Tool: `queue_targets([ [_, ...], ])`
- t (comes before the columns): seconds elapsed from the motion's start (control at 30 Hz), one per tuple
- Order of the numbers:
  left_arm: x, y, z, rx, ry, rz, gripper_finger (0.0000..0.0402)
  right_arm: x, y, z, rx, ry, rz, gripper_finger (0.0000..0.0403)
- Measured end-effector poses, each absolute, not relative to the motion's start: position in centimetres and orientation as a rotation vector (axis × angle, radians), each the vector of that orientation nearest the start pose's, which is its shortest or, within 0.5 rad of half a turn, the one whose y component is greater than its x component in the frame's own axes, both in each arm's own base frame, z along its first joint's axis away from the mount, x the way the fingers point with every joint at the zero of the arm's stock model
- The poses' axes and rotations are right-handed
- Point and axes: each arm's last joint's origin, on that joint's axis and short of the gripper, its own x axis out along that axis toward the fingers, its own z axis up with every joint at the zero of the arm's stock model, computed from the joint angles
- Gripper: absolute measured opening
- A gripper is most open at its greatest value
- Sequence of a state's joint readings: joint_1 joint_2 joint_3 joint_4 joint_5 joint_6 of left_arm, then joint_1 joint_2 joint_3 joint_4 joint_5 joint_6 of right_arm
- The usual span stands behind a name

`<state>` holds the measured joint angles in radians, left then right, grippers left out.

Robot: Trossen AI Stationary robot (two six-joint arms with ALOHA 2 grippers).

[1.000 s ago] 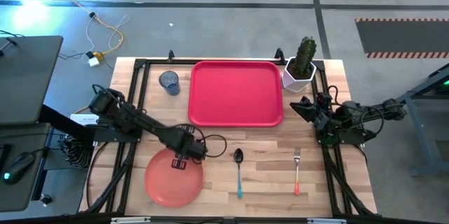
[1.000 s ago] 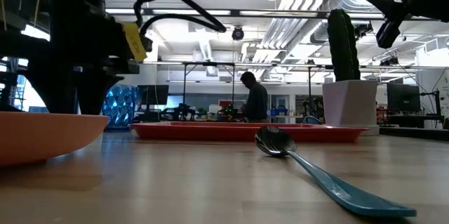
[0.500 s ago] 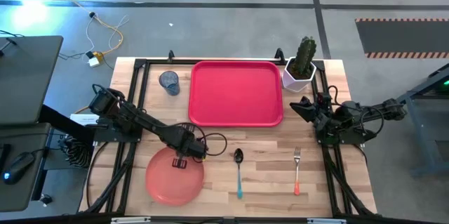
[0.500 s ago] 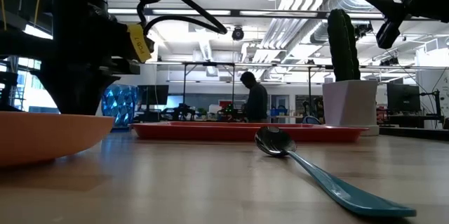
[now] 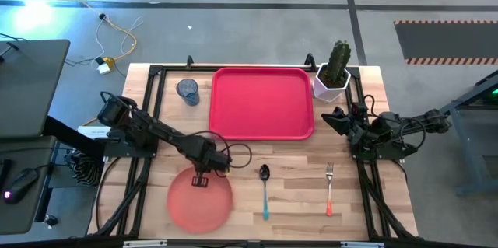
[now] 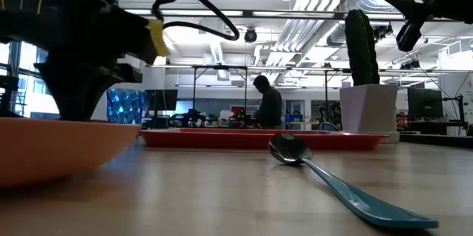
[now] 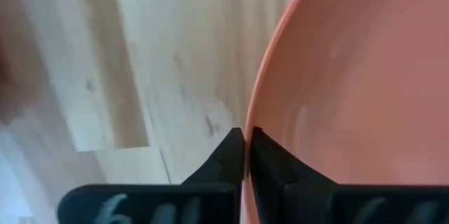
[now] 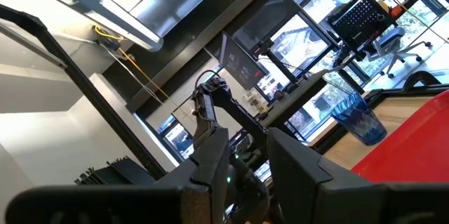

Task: Pick and place plate/cup/fork/spoon on tray
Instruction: Put the orange plate on the center of the red tray

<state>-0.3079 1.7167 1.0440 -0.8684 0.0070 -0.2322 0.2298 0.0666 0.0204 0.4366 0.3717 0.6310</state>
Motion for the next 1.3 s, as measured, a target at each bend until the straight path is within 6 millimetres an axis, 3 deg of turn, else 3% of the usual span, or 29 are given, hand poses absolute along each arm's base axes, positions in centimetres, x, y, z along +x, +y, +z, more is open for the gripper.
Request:
queue_targets([
  [0.47, 29.4, -3.9, 21.3, -0.166, 1.308, 0.145, 0.0001, 9.2, 1.1, 20.5, 0.735, -0.400, -0.022, 0.0091],
  [0.67, 30.2, -1.2, 22.9, -0.353, 1.133, 0.265, 0.0001, 9.2, 1.1, 20.5, 0.734, -0.399, -0.022, 0.0091],
  [0.87, 31.0, 2.3, 23.7, -0.508, 0.977, 0.382, 0.0001, 9.2, 1.0, 20.5, 0.737, -0.403, -0.036, 0.0091],
  [1.3, 31.1, 9.5, 24.7, -0.622, 0.736, 0.580, 0.0001, 9.0, 0.4, 20.4, 0.769, -0.462, -0.261, 0.0091],
])
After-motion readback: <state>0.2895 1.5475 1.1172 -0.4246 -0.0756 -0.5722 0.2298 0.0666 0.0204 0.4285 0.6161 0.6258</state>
